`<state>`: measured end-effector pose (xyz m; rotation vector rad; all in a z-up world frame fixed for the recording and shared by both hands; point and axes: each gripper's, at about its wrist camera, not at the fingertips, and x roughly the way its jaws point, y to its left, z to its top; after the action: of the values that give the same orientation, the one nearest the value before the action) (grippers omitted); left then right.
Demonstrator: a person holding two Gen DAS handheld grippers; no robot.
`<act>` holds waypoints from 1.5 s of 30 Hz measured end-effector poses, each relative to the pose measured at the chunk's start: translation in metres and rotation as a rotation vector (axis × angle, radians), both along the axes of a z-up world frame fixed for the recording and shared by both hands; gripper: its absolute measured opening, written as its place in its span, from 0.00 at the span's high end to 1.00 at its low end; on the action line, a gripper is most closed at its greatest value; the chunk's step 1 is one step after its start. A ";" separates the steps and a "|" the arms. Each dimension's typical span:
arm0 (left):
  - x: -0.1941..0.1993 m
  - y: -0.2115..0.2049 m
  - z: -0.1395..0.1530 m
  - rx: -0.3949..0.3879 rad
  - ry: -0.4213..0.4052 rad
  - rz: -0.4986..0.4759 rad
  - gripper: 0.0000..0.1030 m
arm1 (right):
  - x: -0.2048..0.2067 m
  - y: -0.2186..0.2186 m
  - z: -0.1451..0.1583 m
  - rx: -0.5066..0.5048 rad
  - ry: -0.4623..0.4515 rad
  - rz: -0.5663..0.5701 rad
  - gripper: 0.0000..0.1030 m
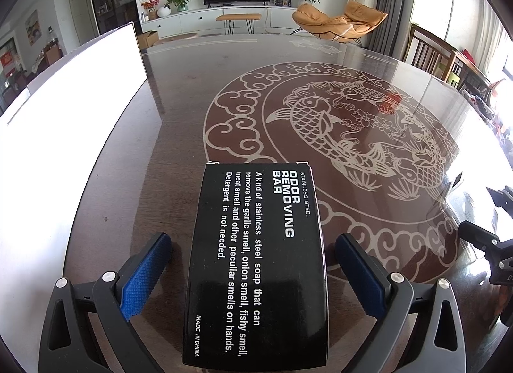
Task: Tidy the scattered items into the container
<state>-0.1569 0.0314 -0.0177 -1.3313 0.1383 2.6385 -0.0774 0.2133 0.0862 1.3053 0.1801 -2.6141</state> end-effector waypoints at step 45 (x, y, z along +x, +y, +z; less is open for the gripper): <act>0.012 -0.343 0.058 0.174 -0.205 0.562 0.42 | -0.167 -0.469 0.065 -0.070 -0.177 0.514 0.37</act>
<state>-0.1451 -0.3120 0.0398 -1.7695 -0.5597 2.8171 -0.2443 -0.2555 0.1510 1.2570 0.3408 -2.0497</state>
